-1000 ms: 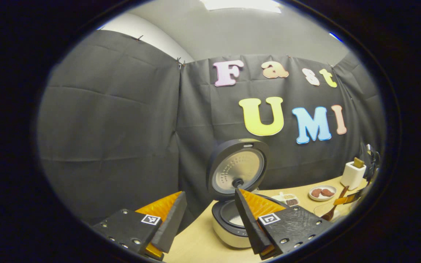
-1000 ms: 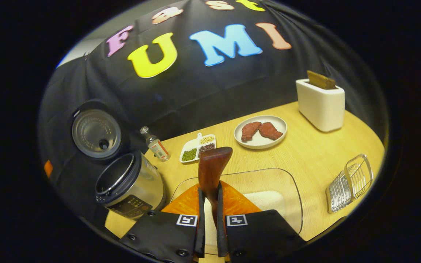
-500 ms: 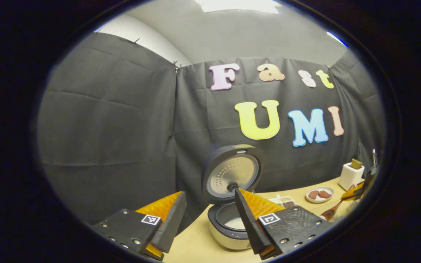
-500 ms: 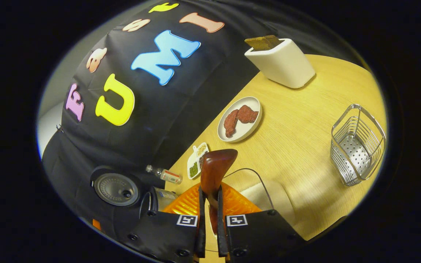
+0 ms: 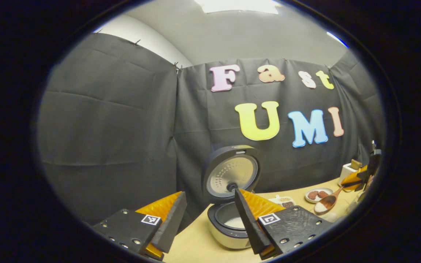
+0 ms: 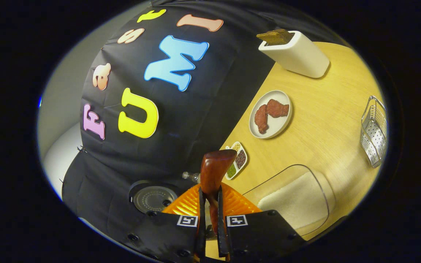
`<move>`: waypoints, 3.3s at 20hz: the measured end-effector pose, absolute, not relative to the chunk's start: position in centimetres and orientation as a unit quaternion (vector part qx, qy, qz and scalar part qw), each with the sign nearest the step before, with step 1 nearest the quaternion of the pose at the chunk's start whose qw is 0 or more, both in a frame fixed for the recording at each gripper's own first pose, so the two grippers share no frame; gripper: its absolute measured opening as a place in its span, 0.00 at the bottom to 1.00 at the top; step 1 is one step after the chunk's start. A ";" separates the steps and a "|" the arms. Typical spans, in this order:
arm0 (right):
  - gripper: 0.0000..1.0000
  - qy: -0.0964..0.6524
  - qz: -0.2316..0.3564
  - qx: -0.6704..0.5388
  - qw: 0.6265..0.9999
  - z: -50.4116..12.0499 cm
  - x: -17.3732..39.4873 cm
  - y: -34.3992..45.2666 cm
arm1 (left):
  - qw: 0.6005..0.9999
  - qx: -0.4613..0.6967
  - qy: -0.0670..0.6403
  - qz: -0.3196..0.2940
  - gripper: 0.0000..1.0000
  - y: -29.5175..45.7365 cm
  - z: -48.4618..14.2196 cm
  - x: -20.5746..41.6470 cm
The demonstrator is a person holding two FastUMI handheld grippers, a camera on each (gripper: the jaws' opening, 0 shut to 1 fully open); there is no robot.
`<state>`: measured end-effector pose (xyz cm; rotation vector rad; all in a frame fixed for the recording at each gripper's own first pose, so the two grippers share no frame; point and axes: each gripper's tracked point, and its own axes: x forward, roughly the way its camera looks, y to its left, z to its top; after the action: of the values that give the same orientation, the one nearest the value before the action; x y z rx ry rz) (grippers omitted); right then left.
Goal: Close the left gripper, press the button to open the rice cooker; take a wooden spoon from the chopstick holder with the right hand, scoop a spoonful of rice and pour it into the rice cooker, then put the wooden spoon back into the chopstick holder.
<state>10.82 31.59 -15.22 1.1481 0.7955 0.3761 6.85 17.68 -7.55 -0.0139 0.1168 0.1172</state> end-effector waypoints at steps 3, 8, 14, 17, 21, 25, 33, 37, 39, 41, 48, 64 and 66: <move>0.14 0.358 0.193 0.541 0.736 -13.1 11.6 33.9 | 0.996 -0.008 0.061 0.071 0.80 19.1 -7.8 6.3; 0.14 0.353 0.232 0.545 0.724 -10.7 12.3 39.1 | 0.994 -0.005 0.061 0.095 0.82 22.1 -7.6 4.7; 0.14 0.361 0.277 0.534 0.712 -9.0 11.9 45.9 | 0.990 -0.002 0.072 0.124 0.82 25.5 -8.3 2.4; 0.14 0.367 0.296 0.522 0.711 -8.7 11.6 48.8 | 0.988 -0.001 0.072 0.138 0.82 26.9 -8.3 1.6; 0.14 0.374 0.313 0.500 0.716 -9.1 11.2 52.4 | 0.984 0.001 0.078 0.157 0.80 28.3 -8.9 0.8; 0.14 0.382 0.329 0.466 0.727 -10.6 10.9 55.7 | 0.981 0.001 0.088 0.174 0.82 29.6 -9.6 -0.4; 0.14 0.371 0.355 0.351 0.783 -14.0 9.7 60.0 | 0.974 0.004 0.103 0.203 0.80 31.8 -10.9 -1.9; 0.14 0.339 0.378 0.266 0.820 -14.4 9.5 60.8 | 0.972 0.000 0.109 0.209 0.80 32.2 -11.5 -2.0; 0.14 0.317 0.386 0.221 0.837 -14.3 9.3 60.9 | 0.972 -0.004 0.109 0.208 0.80 32.1 -11.6 -1.9; 0.14 0.298 0.391 0.180 0.852 -14.3 9.5 60.9 | 0.973 -0.005 0.109 0.205 0.80 31.9 -11.6 -1.7; 0.14 0.192 0.422 0.031 0.886 -12.8 9.8 60.9 | 0.975 -0.009 0.106 0.197 0.80 31.5 -11.9 -0.8; 0.14 -0.089 0.448 -0.288 0.841 -8.7 6.0 62.6 | 0.978 -0.012 0.101 0.185 0.80 31.7 -11.7 -0.1; 0.14 -0.062 0.448 -0.267 0.851 -8.9 6.0 62.3 | 0.979 -0.014 0.096 0.181 0.80 31.6 -11.4 0.2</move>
<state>5.99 62.27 -8.94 -0.5621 -0.1310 0.9428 0.22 31.55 -11.40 -0.0287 0.1928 0.3637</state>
